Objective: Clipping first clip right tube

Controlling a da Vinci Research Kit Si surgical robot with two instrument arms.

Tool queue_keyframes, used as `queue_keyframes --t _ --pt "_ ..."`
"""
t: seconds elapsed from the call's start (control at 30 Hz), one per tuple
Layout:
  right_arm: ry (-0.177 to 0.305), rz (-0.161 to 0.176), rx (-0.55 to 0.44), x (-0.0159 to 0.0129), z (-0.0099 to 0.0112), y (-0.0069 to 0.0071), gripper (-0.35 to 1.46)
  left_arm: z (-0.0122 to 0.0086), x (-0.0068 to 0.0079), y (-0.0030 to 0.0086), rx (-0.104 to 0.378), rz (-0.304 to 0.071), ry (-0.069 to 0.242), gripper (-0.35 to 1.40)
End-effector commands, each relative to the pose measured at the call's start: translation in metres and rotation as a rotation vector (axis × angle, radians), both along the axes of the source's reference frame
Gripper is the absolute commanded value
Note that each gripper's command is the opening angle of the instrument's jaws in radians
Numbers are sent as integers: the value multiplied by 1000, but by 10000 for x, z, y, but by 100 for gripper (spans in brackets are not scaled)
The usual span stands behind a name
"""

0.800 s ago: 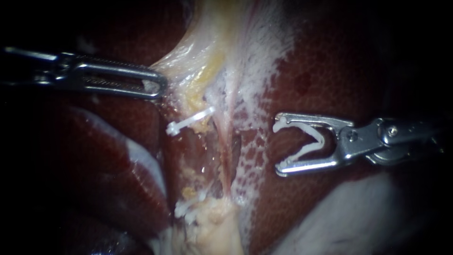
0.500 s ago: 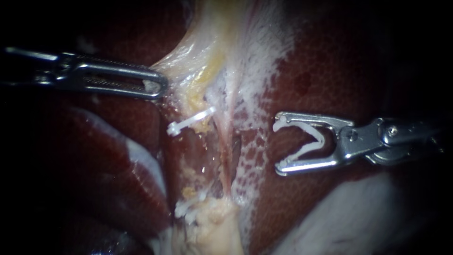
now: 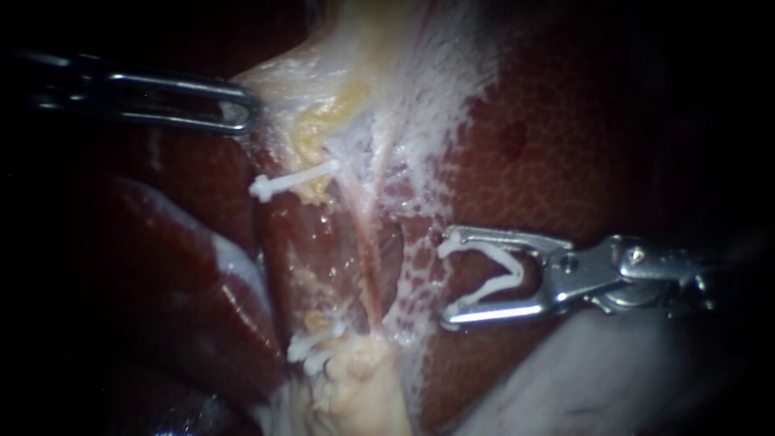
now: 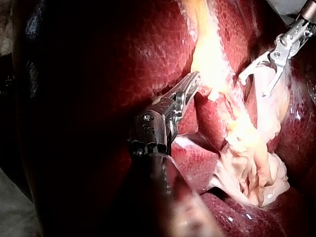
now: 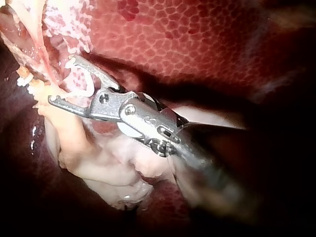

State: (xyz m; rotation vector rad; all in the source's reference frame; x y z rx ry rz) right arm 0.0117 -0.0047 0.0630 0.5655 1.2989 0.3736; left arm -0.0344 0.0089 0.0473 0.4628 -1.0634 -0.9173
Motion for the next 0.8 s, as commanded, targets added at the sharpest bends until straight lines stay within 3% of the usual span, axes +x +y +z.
queue_keyframes --t 0.03,0.37,0.8 --pt "-1 -2 3 4 3 -2 60 -4 -1 -1 2 -4 -2 -35" --pt "0 -19 33 37 22 -12 60 -23 -6 -8 -9 -12 -3 -35" --pt "7 -41 55 57 25 -14 60 -31 -13 -10 -13 -13 -4 -35"
